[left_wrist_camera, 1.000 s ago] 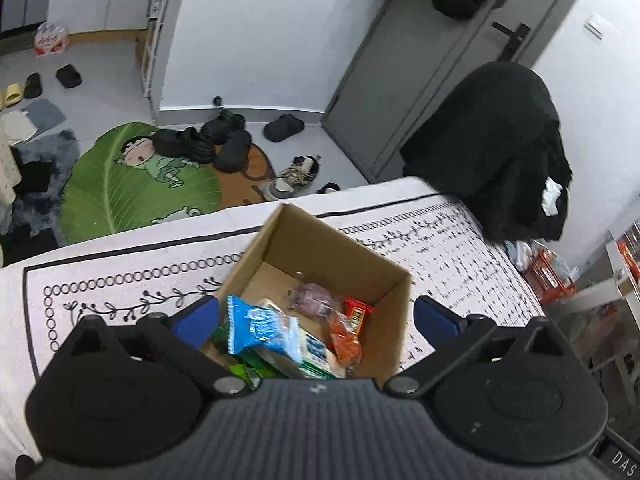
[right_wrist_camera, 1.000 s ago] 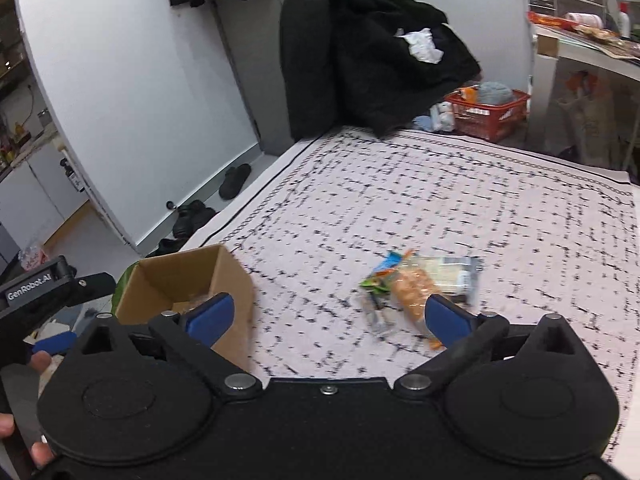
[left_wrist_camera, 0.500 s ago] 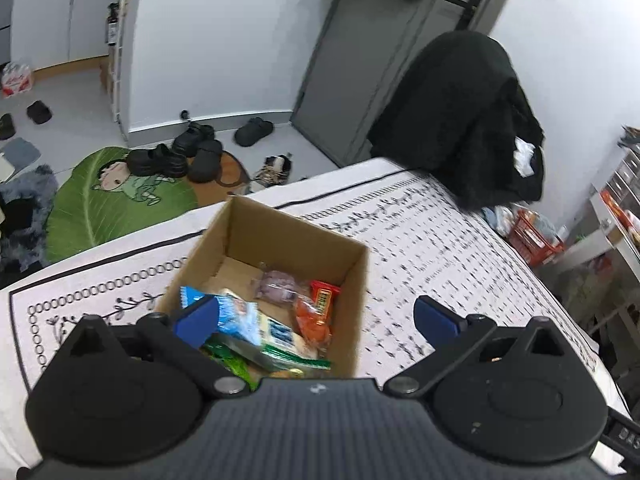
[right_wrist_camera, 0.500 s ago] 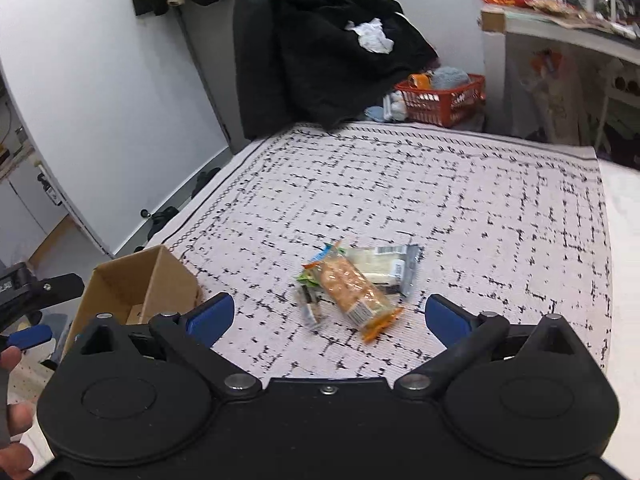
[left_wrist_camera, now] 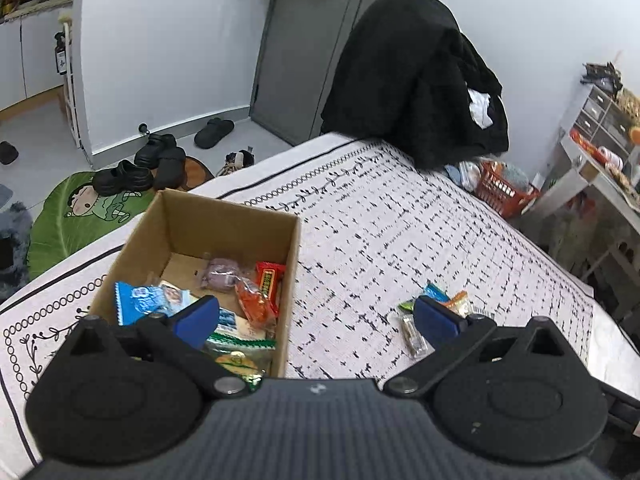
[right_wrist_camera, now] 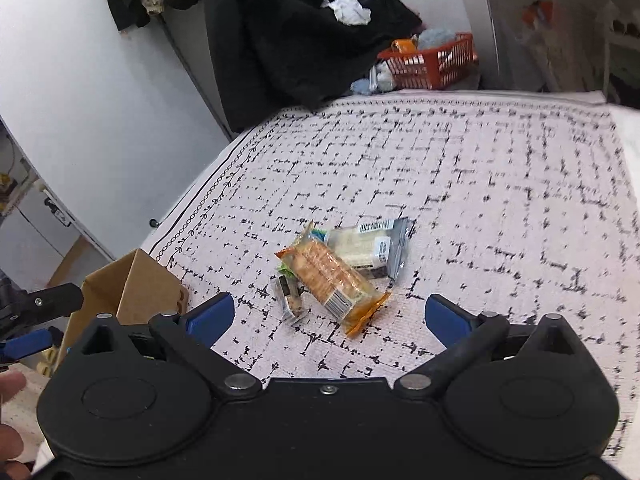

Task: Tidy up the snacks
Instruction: 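Move the left tool toward the small snack pile while the right approaches the bread packet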

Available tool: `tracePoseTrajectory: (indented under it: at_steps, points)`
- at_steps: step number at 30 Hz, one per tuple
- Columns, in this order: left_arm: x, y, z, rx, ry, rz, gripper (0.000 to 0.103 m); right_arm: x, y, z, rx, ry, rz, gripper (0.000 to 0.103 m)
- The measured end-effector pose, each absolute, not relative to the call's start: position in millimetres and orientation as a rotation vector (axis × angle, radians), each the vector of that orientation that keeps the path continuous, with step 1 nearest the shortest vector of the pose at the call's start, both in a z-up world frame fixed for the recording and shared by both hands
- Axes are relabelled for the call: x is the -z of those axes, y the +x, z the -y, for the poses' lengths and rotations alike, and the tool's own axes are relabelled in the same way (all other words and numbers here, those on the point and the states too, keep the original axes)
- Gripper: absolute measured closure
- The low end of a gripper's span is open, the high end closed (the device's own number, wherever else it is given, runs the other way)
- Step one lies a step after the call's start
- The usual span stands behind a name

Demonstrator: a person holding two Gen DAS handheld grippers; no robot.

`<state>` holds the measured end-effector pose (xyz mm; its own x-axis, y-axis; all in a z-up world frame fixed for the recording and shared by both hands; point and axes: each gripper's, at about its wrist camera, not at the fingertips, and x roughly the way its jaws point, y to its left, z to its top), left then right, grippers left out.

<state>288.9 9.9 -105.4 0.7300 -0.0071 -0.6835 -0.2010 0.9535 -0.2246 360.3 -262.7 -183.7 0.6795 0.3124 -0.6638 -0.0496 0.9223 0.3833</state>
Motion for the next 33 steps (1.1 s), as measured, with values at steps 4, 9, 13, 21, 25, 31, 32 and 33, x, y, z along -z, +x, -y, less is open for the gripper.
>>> tracePoseTrajectory:
  at_steps: [4,9,13,21,25,31,32,33]
  points:
    - [106.3,292.8,3.4,-0.117,-0.265,-0.743,0.0,188.4,366.6,260.0,-0.233,0.334,-0.793,0.001]
    - [105.9,298.9,19.0,-0.105,-0.241,-0.734,0.0,195.0,377.4,260.3,-0.259,0.323,-0.793,0.007]
    - [110.4,304.7,26.4,-0.113,-0.25,-0.741,0.002,198.1,381.2,257.6,-0.289,0.302,-0.794,0.008]
    - [128.7,318.5,47.7,-0.114,-0.29,-0.776,0.009,207.5,388.3,256.8,-0.314,0.298,-0.819,0.018]
    - [142.5,326.1,57.6,-0.113,-0.301,-0.8,0.017,211.8,397.1,252.0,-0.311,0.247,-0.823,0.024]
    - [168.5,340.2,58.8,-0.133,-0.364,-0.853,0.035,220.4,414.3,246.6,-0.298,0.182,-0.831,0.027]
    - [171.7,342.3,58.7,-0.133,-0.377,-0.859,0.037,222.0,416.9,246.0,-0.296,0.17,-0.832,0.027]
    - [174.7,344.2,58.7,-0.131,-0.387,-0.86,0.037,223.7,419.9,245.9,-0.297,0.161,-0.836,0.027]
